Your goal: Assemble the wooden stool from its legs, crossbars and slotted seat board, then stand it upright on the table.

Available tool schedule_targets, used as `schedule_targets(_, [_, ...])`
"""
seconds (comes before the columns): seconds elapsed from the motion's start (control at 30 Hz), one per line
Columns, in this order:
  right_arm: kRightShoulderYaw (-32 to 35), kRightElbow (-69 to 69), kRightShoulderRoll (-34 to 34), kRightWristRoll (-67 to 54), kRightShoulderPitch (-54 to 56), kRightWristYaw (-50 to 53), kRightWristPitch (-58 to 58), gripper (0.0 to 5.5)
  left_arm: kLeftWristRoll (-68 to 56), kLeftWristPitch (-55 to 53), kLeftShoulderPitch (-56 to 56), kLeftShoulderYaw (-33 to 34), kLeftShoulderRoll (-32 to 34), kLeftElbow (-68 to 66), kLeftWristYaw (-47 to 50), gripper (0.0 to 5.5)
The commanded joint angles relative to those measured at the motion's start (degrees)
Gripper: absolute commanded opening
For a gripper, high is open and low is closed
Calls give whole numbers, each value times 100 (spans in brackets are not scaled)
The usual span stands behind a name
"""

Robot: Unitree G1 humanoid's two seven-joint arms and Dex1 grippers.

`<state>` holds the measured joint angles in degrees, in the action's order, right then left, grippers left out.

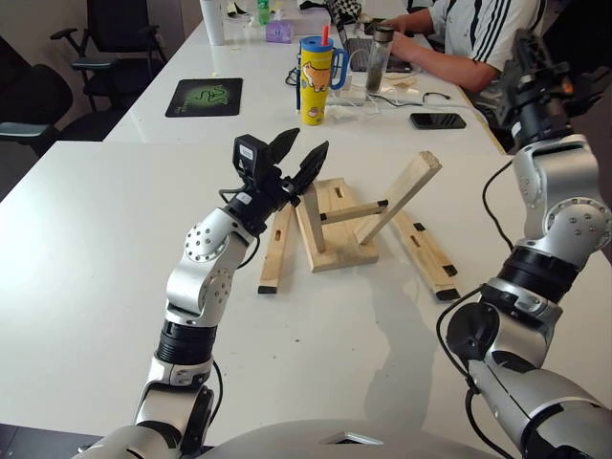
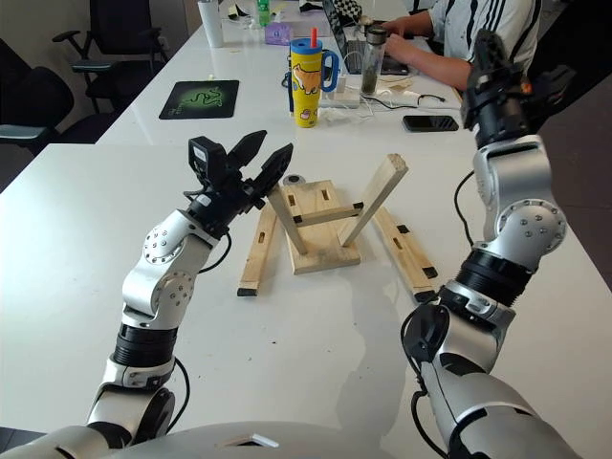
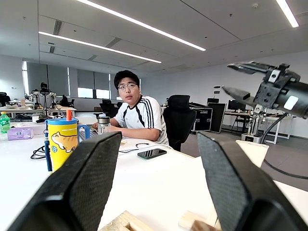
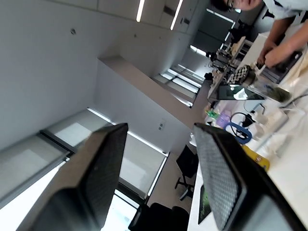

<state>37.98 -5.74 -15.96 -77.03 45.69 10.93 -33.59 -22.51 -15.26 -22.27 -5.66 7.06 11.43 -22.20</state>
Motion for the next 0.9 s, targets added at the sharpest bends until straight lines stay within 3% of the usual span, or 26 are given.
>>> schedule_targets(0.03, [-514,-58,294,70,-224,126,-380,252,175,-305,163,-71,78,-272,35,288])
schedule_targets(0.13, [-1626,186,703,373,-1011,320,-1295,252,180,-302,147,-89,60,-265,41,288])
schedule_targets(0.23, [-2157,372,957,511,-1578,508,-1711,252,176,-298,136,-115,37,-270,32,288])
schedule_targets(0.67, [-1562,519,965,53,-1017,162,-925,252,161,-233,78,-80,-21,-312,42,288])
schedule_targets(0.9, [-1090,594,841,-94,-671,-179,-255,252,-496,-285,-129,458,-190,162,161,288])
